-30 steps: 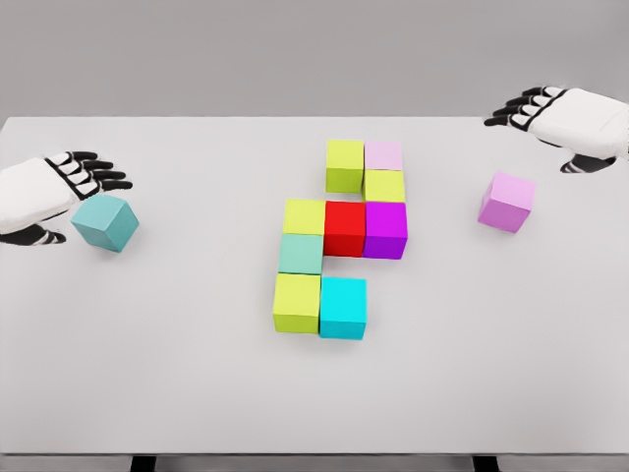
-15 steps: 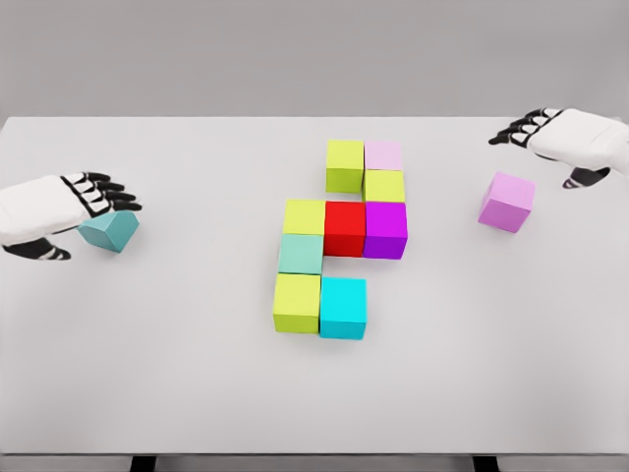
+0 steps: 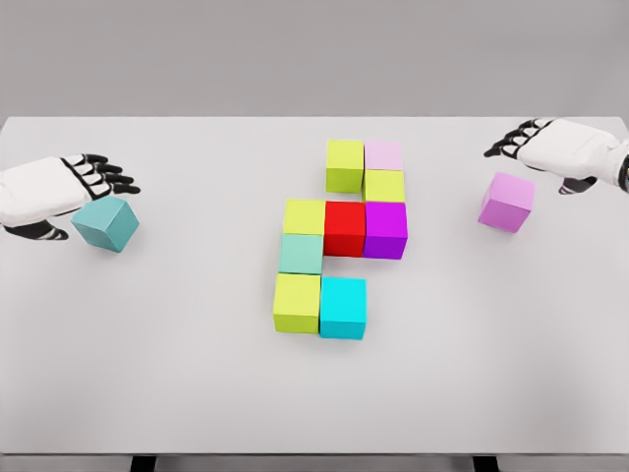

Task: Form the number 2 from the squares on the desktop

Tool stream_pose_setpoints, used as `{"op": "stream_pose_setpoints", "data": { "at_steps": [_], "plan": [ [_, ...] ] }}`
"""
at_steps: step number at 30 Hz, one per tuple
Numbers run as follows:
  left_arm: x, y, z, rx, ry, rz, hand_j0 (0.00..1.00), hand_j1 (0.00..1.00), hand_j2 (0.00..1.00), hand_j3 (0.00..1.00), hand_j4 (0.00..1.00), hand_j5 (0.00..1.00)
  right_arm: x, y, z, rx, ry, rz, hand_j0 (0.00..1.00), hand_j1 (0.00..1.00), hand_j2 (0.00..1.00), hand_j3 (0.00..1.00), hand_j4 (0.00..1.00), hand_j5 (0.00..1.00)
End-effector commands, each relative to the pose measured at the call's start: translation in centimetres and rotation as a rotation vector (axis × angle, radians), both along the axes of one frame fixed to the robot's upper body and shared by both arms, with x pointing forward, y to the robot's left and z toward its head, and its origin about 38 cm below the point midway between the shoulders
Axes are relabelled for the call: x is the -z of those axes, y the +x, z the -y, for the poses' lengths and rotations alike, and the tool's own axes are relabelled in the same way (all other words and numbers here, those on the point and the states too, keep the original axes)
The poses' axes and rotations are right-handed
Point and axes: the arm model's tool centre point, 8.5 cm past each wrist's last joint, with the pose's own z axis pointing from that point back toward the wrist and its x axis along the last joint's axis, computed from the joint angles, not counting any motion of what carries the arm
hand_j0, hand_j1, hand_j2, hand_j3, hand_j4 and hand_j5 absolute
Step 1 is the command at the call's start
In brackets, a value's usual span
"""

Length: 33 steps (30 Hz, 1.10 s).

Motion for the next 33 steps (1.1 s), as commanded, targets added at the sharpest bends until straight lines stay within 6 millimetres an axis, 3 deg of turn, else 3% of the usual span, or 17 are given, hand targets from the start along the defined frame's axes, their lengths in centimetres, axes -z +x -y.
{"op": "stream_pose_setpoints", "data": {
  "at_steps": [1,8,18,28,33],
  "plan": [
    [0.5,0.3,-0.1,-0.010,-0.001,-0.005,1.00,1.00,1.00,1.00,1.00,1.00,0.0,0.1,-0.8,-0.012,-0.020,0.014,0.99,0.99,0.99,0.99,0.99,0.99],
    [1.5,2.2,1.9,0.043,0.075,-0.021,1.00,1.00,1.00,1.00,1.00,1.00,0.8,0.0,-1.9,-0.037,-0.079,0.010,0.99,0.99,0.99,0.99,0.99,0.99],
    [0.4,0.3,-0.9,0.028,0.166,-0.043,1.00,1.00,1.00,1.00,1.00,1.00,2.4,-0.3,-2.4,-0.053,-0.138,-0.019,0.99,0.99,0.99,0.99,0.99,0.99],
    [0.0,0.9,-0.5,0.049,0.233,-0.007,1.00,1.00,1.00,1.00,1.00,1.00,3.8,-0.4,-3.1,-0.066,-0.159,-0.046,0.97,0.97,0.97,0.97,0.97,0.97],
    [1.0,1.9,0.8,0.064,0.242,-0.016,1.00,1.00,1.00,1.00,1.00,1.00,3.9,-0.3,-3.1,-0.064,-0.185,-0.044,0.96,0.96,0.96,0.96,0.96,0.96]
  ]
}}
